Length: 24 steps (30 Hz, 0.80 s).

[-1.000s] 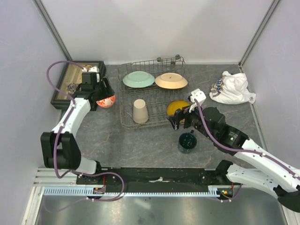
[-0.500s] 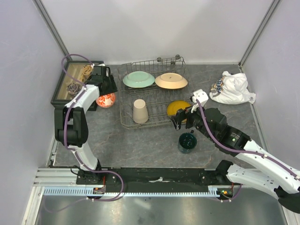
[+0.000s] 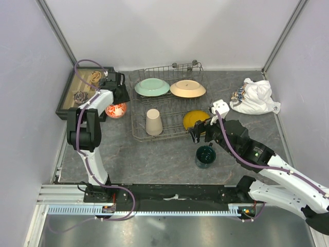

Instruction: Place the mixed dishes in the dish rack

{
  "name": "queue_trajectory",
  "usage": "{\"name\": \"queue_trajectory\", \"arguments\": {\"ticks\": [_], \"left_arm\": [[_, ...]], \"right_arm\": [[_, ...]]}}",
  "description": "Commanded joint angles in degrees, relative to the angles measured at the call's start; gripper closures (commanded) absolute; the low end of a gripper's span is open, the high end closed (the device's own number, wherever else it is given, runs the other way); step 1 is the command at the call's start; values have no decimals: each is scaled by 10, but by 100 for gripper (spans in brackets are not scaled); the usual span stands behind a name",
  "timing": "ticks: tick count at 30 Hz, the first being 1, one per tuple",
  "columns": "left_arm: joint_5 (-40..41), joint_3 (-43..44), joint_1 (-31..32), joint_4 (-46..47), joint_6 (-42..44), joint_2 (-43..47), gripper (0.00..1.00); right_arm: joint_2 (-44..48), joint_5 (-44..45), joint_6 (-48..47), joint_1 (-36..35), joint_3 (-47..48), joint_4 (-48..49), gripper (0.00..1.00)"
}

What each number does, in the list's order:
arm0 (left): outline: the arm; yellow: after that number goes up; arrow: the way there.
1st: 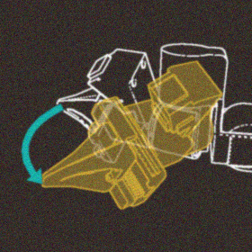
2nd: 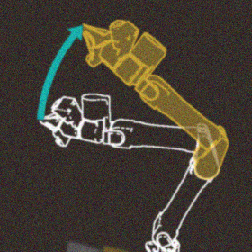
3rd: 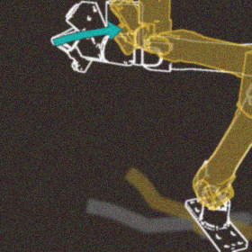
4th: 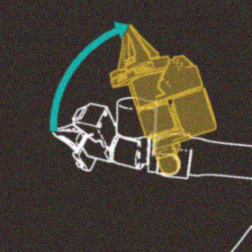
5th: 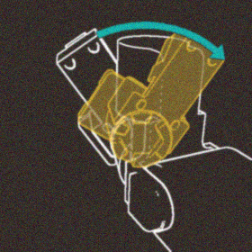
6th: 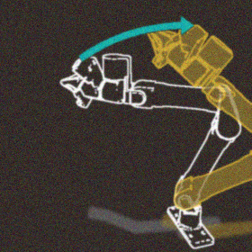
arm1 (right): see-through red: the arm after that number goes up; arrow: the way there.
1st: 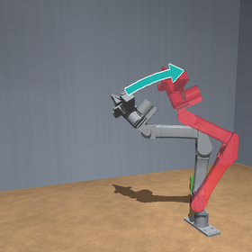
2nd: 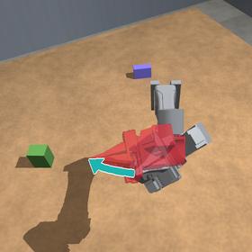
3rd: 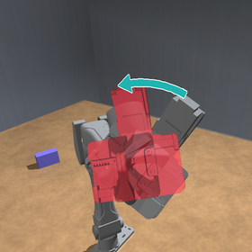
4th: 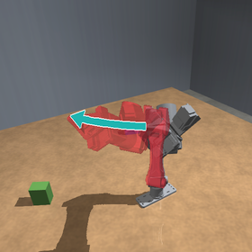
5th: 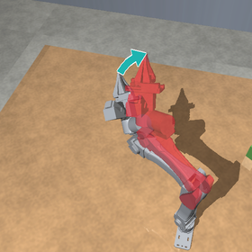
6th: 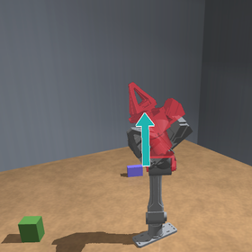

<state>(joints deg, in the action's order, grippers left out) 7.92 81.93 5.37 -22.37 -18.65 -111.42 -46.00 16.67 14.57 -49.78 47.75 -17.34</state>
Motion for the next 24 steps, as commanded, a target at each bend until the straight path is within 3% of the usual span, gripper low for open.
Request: {"name": "queue_trajectory", "arguments": {"ticks": [1,10,24], "left_arm": [[24,32,9,10,-4,-17,41],[45,31,26,3,-2,-35,51],[46,-2,28,1,3,-6,82]], "right_arm": [[12,16,-5,-2,-9,6,2],[14,15,-5,-2,-8,6,2],[28,14,2,-2,-14,2,2]]}}
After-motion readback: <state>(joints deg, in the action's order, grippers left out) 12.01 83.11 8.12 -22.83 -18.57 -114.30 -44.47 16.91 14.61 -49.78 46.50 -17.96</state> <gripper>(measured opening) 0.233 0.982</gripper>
